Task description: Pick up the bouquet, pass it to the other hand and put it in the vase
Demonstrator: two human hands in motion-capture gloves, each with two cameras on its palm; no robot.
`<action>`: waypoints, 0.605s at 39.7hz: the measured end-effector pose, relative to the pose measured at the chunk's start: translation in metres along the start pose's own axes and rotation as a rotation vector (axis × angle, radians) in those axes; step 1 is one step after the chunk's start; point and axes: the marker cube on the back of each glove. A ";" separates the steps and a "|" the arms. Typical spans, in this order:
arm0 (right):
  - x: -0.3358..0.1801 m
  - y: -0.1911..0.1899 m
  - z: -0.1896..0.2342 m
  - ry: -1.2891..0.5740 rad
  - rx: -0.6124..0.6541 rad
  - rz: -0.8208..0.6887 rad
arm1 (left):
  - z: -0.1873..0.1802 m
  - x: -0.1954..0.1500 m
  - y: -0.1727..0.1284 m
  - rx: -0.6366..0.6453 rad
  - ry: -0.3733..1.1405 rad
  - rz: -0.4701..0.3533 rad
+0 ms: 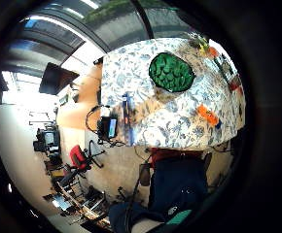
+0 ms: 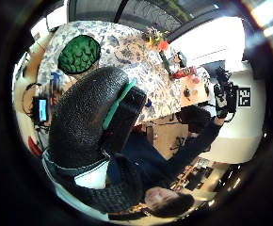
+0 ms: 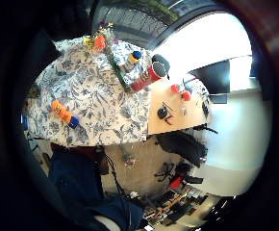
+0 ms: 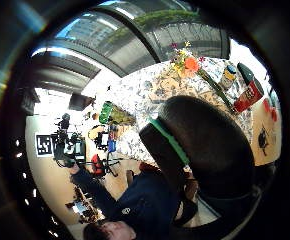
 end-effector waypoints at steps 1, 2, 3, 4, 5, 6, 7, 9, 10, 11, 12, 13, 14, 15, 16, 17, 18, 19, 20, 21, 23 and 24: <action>0.000 0.000 0.000 0.000 -0.001 0.000 | 0.000 0.000 0.000 0.000 -0.001 -0.001; -0.001 -0.001 0.000 0.001 -0.002 -0.001 | -0.001 -0.001 0.000 0.000 -0.002 -0.004; -0.002 -0.002 -0.001 0.001 -0.003 -0.002 | -0.002 -0.001 0.000 -0.001 -0.003 -0.007; -0.002 -0.003 -0.001 0.002 -0.003 -0.003 | -0.003 -0.002 0.000 -0.001 -0.004 -0.010; -0.003 -0.005 0.000 0.002 -0.003 -0.005 | -0.004 -0.002 0.000 0.002 -0.003 -0.011; -0.004 -0.007 0.000 0.000 -0.003 -0.006 | -0.004 -0.003 -0.002 0.007 -0.002 -0.011; -0.005 -0.010 0.000 -0.003 -0.003 -0.007 | -0.003 -0.003 -0.004 0.012 0.000 -0.008; -0.007 -0.013 0.001 -0.009 -0.007 -0.007 | -0.001 -0.002 -0.008 0.018 0.004 -0.002; -0.008 -0.014 0.001 -0.010 -0.012 -0.005 | 0.000 -0.002 -0.009 0.018 0.005 0.000; -0.009 -0.015 0.002 -0.010 -0.017 -0.003 | 0.002 -0.001 -0.010 0.016 0.006 0.002; -0.010 -0.015 0.002 -0.009 -0.023 0.000 | 0.002 0.000 -0.010 0.015 0.007 0.003; -0.011 -0.015 0.002 -0.008 -0.031 0.003 | 0.003 0.001 -0.010 0.014 0.007 0.004; -0.011 -0.014 0.001 -0.007 -0.040 0.008 | 0.003 0.002 -0.009 0.014 0.006 0.005; -0.011 -0.014 0.001 -0.006 -0.050 0.013 | 0.004 0.003 -0.009 0.014 0.006 0.006; -0.011 -0.015 0.001 -0.007 -0.058 0.020 | 0.004 0.004 -0.008 0.015 0.005 0.008; -0.010 -0.016 0.001 -0.010 -0.064 0.027 | 0.004 0.005 -0.007 0.016 0.005 0.012; -0.009 -0.020 0.001 -0.016 -0.068 0.036 | 0.004 0.006 -0.007 0.018 0.005 0.017; -0.006 -0.024 0.001 -0.025 -0.070 0.048 | 0.005 0.008 -0.006 0.020 0.006 0.024; -0.004 -0.029 0.002 -0.035 -0.071 0.062 | 0.005 0.010 -0.005 0.024 0.008 0.033; -0.001 -0.034 0.002 -0.047 -0.071 0.078 | 0.006 0.013 -0.004 0.027 0.009 0.042; 0.004 -0.042 0.001 -0.073 -0.072 0.110 | 0.009 0.017 -0.004 0.037 0.007 0.059; 0.006 -0.045 0.000 -0.086 -0.073 0.124 | 0.010 0.019 -0.004 0.042 0.004 0.066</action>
